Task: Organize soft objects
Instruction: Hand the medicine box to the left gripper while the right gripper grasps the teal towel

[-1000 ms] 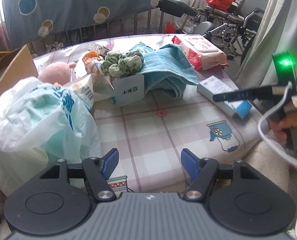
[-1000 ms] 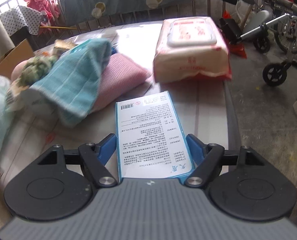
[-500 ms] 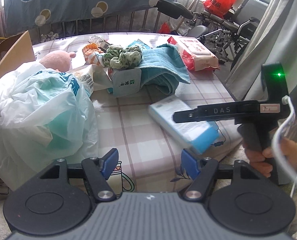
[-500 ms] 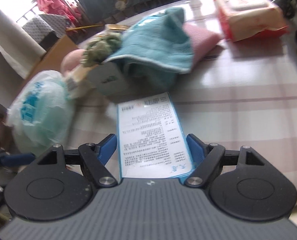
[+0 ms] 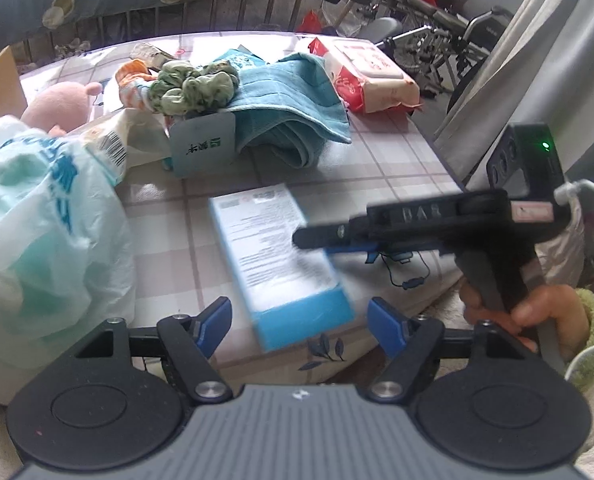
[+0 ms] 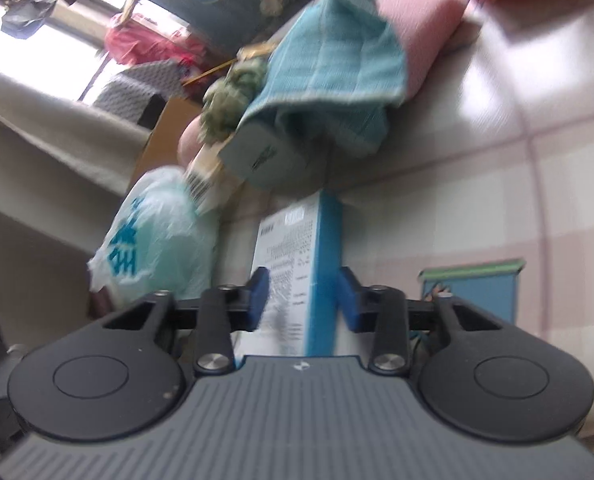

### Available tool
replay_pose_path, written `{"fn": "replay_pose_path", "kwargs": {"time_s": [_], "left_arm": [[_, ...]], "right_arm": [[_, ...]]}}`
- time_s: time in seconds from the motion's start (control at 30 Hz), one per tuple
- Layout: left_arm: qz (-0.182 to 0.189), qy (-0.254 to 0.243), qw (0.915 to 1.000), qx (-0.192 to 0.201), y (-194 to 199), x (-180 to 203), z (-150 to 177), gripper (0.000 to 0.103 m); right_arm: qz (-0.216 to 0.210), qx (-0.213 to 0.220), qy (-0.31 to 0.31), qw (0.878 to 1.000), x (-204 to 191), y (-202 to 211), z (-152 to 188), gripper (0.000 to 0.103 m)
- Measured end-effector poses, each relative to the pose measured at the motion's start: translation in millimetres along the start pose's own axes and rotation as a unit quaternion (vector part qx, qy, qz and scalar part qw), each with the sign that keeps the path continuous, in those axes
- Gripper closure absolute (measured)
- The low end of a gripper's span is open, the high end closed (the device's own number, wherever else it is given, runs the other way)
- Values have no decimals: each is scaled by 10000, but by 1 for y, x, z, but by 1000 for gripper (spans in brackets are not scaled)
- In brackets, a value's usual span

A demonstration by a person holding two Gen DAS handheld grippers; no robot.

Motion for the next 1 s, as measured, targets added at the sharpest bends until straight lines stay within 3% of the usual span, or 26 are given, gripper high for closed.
{"fn": "replay_pose_path", "kwargs": {"time_s": [0.1,0.23,0.33,0.5,0.7,0.77,0.87,1.0], "left_arm": [[-157,-11,9998,-82,-13,0,-7,21],[-441,-5,9987,-247,-32,-2,-17,16],[-670,75,9971,-346,-45,-6,-25,16],[-976,187,9935,-564,-67,-15,-29,16],[-974,240,9930,-620,-79,-24,-27,19],[-963,288,9935,-536,-77,-27,-29,24],[-982,285,9936,-480,-78,-31,-30,25],[-969,290,9940,-427,-74,-33,-29,26]], "right_arm": [[-467,-147,-15,9988,-3,3,4,71],[-601,299,38,9977,5,23,-8,66],[-394,621,141,9972,13,31,-19,48],[-57,1236,653,9902,8,49,-45,32],[456,1815,1720,9672,-15,66,-88,13],[635,1940,2069,9568,-23,63,-103,1],[879,1914,2368,9485,-26,48,-127,1],[1187,1531,2544,9475,-24,13,-151,1]]}}
Point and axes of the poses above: each gripper's, at about its wrist camera, not at the fingertips, and y roughly against the way its jaws point, x to its right, z to its underside, the point moved 8 cm from there along -y, roughly the way its jaws point, and after that the axes turned 10 degrees about z, right-handed, at the moved point
